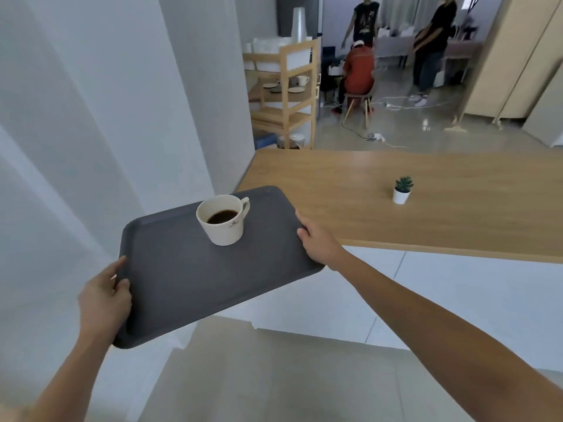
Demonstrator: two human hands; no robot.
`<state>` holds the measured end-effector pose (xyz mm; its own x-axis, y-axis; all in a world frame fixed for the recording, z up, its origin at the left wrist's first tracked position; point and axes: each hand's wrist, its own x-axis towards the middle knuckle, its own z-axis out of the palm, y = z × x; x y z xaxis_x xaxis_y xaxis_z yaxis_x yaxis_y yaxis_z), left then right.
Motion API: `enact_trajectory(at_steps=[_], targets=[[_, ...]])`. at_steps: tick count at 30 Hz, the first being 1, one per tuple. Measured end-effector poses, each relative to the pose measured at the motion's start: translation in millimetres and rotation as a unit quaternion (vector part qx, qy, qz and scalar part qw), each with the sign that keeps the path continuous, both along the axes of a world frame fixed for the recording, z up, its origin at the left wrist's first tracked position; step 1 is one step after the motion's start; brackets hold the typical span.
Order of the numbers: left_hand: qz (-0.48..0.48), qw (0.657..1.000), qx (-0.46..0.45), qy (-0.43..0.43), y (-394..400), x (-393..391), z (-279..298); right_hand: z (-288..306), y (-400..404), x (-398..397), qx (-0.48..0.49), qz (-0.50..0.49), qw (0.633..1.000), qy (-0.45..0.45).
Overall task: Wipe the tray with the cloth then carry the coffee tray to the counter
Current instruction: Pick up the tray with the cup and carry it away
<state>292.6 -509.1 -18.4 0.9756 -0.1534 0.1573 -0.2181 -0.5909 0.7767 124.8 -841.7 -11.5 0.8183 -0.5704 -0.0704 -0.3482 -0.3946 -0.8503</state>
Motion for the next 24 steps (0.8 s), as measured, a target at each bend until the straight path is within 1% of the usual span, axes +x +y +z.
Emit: enact_trajectory(at_steps=[5, 11, 18, 22, 24], targets=[[-0.045, 0.999, 0.004, 0.005, -104, 3, -15, 0, -81, -32, -0.008, -0.053, 0.999, -0.001], [-0.105, 0.994, 0.007, 0.018, -207, 17, -37, -22, -160, -48, -0.033, -0.119, 0.992, 0.039], [-0.195, 0.981, 0.008, 0.014, -310, 65, -77, -63, -223, -39, -0.074, -0.197, 0.973, 0.096], [-0.239, 0.971, 0.031, 0.007, -362, 102, -102, -84, -250, -24, -0.078, -0.238, 0.961, 0.118], [-0.254, 0.967, 0.019, 0.014, -382, 116, -110, -95, -262, -16, -0.078, -0.255, 0.956, 0.123]])
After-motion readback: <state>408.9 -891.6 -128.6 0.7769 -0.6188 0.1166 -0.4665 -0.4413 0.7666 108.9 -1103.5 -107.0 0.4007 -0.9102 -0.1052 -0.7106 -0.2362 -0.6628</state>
